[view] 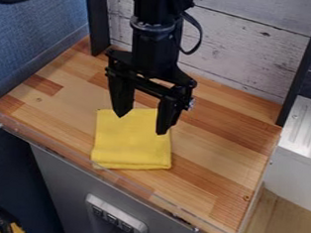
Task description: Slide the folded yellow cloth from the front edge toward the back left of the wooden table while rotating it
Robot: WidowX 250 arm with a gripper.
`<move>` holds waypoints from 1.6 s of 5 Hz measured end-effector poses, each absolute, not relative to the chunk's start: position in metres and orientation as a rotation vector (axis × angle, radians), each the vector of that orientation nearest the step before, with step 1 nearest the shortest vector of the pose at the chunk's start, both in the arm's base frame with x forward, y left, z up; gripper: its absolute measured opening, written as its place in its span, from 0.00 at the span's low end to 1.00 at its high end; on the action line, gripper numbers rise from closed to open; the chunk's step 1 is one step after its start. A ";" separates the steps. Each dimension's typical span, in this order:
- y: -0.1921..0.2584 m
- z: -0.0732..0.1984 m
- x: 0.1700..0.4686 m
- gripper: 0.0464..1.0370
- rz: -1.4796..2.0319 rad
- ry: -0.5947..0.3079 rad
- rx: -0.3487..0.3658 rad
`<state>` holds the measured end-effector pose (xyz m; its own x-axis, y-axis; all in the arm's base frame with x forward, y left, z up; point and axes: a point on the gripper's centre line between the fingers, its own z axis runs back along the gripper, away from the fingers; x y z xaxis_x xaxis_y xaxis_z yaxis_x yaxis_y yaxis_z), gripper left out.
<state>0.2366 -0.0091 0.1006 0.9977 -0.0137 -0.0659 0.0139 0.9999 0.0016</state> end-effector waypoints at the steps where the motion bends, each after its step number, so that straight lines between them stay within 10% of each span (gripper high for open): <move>1: -0.009 0.101 0.237 0.96 -0.123 0.066 -0.002; 6: 0.014 0.095 0.261 0.91 -0.783 -0.026 0.008; 8: 0.014 0.065 0.280 0.32 -0.912 -0.018 -0.002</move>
<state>0.2803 0.0143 0.0650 0.6119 -0.7908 0.0163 0.7908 0.6120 0.0056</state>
